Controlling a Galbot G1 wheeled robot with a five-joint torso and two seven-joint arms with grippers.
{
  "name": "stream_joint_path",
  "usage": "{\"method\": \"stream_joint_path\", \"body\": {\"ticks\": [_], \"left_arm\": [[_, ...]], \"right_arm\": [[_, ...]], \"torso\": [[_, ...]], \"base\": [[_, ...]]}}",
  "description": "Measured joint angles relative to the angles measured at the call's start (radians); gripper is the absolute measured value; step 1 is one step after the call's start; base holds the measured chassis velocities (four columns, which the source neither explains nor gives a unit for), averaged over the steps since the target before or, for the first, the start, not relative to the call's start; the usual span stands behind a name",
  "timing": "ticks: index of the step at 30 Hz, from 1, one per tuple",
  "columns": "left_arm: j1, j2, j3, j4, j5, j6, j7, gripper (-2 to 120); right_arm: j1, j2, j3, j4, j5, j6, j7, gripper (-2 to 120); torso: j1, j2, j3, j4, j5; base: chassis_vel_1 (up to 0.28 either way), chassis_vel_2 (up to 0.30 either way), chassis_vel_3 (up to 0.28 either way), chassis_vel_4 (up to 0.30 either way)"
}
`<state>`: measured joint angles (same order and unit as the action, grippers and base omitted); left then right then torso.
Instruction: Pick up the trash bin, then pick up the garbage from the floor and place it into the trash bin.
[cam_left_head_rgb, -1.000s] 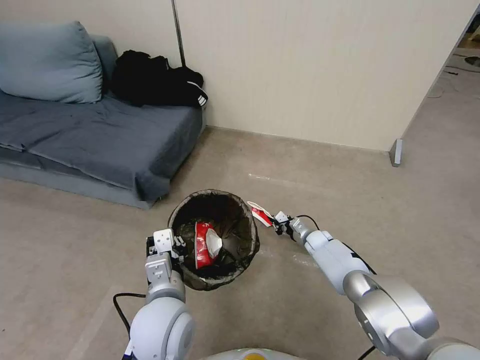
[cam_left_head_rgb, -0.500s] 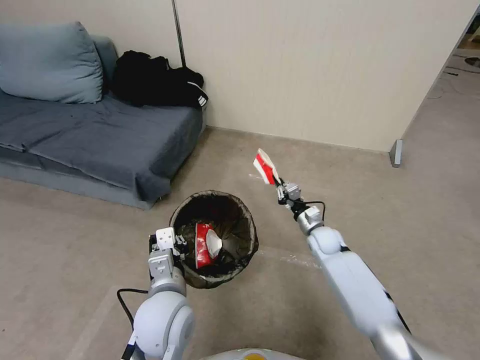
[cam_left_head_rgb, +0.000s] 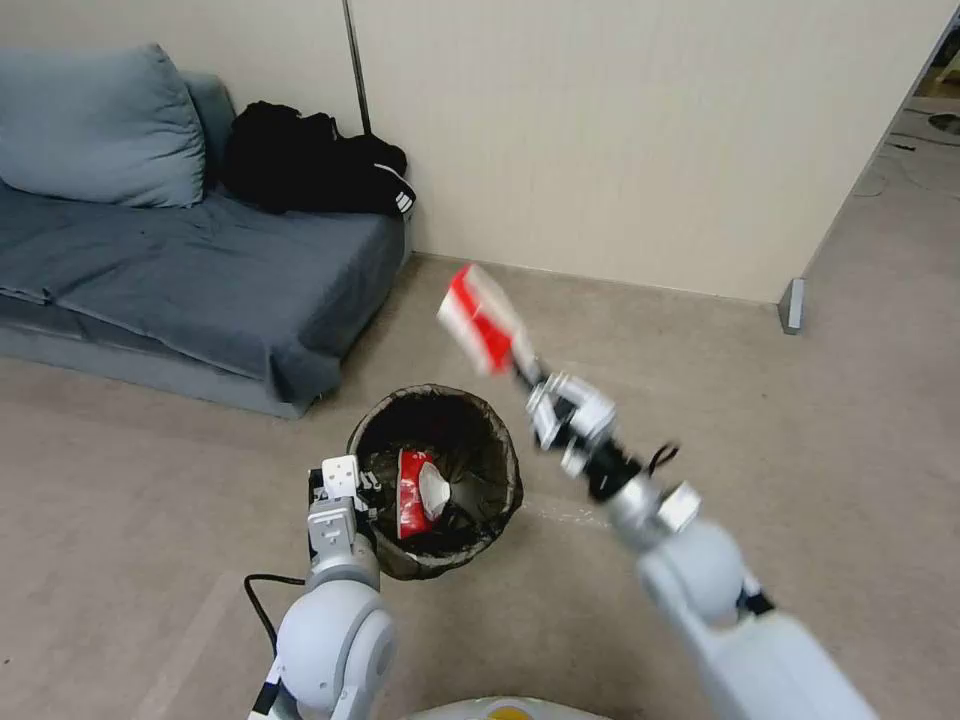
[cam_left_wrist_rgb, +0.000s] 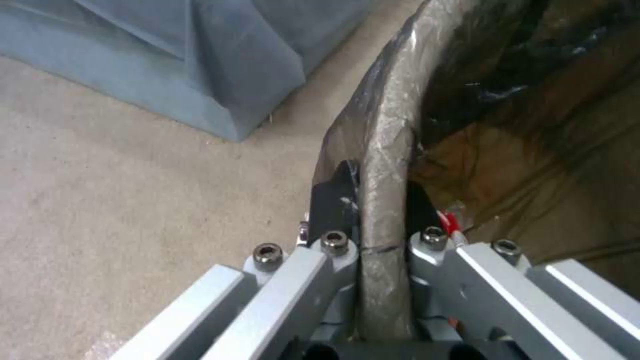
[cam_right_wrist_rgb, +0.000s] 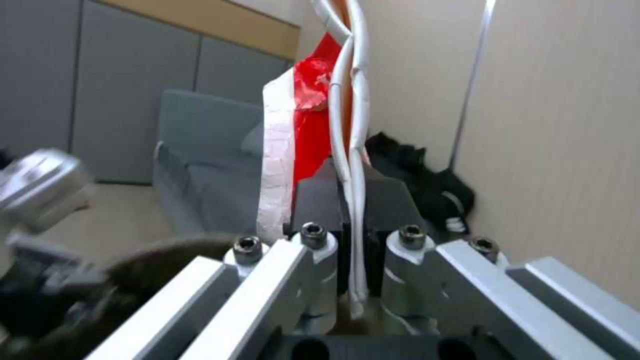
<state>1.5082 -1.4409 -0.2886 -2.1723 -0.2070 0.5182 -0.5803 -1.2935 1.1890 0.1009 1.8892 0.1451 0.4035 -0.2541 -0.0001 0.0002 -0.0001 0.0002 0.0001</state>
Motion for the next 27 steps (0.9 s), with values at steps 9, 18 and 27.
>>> {"method": "stream_joint_path", "body": {"ticks": [9,18,27], "left_arm": [[0.005,-0.008,0.005,-0.009,0.008,-0.002,0.001,1],[0.008,-0.010,0.008,-0.024,0.008,-0.002,0.002,1],[0.010,-0.011,0.009,-0.029,0.013,-0.002,0.003,1]], "right_arm": [[-0.001,0.024,-0.084,-0.098,-0.038,0.016,-0.004,1],[0.020,0.038,-0.089,-0.194,-0.042,0.047,-0.009,1],[0.022,0.027,-0.086,-0.217,-0.060,0.047,-0.002,8]], "torso": [[0.000,0.000,0.000,0.0000,-0.0001],[0.000,0.000,0.000,-0.0001,0.0000],[0.000,0.000,0.000,-0.0002,-0.0001]], "base": [[0.000,0.000,0.000,0.000],[0.000,0.000,0.000,0.000],[0.000,0.000,0.000,0.000]]}}
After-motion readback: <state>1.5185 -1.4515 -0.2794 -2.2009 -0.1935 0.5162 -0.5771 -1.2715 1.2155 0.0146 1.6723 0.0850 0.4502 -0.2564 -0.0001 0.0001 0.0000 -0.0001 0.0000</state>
